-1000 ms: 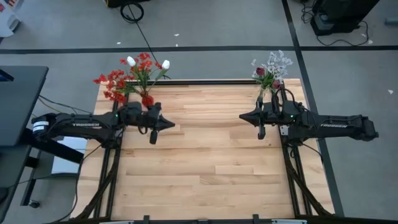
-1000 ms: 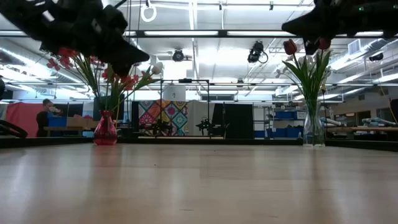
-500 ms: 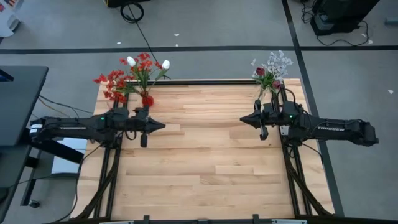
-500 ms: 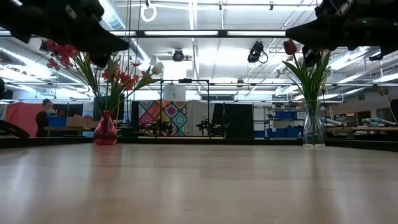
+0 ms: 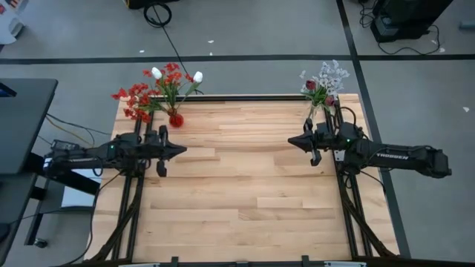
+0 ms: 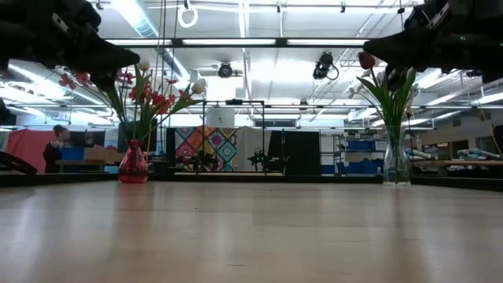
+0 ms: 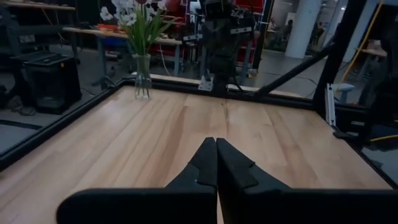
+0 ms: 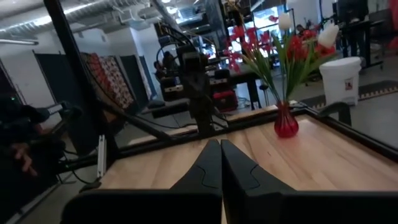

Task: Sort flowers into vase by color
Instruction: Return to Home Position

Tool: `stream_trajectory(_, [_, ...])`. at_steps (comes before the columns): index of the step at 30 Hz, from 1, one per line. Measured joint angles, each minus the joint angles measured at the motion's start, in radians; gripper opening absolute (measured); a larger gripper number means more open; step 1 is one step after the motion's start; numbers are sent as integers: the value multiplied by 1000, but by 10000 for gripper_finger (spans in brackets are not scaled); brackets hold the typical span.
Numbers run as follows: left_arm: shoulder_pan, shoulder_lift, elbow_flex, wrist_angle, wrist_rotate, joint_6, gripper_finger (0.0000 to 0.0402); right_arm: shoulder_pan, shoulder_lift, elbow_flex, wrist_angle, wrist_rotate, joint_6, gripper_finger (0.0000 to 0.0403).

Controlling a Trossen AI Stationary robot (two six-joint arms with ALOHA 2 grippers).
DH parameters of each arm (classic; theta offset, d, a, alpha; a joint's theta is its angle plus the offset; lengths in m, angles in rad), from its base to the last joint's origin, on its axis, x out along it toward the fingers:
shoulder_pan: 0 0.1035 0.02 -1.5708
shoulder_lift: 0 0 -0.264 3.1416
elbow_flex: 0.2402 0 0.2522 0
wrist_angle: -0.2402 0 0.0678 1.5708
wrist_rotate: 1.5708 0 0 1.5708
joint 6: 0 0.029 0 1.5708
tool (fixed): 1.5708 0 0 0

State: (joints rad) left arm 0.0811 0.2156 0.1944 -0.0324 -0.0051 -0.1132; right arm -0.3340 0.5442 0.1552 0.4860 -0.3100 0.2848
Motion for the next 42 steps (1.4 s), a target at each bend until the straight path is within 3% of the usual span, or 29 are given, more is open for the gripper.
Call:
stream_trajectory(9, [-25,-176,-6,-142,-21,-21,0,0,-40,-51,11,5,2,0])
stream_trajectory(20, [-51,-184,-6,-182,-36,49,0,-11,-43,-148,108,20,38,0])
stream_trajectory(26, [-53,-214,-6,-190,-40,-9,0,-50,-44,-149,120,-51,63,0])
stream_trajectory(37, [-53,-135,-6,-61,-63,9,0,-66,-44,-149,121,-110,65,0])
stream_trajectory(42, [-53,-117,-142,157,-52,-9,0,-69,-43,-149,120,-112,60,0])
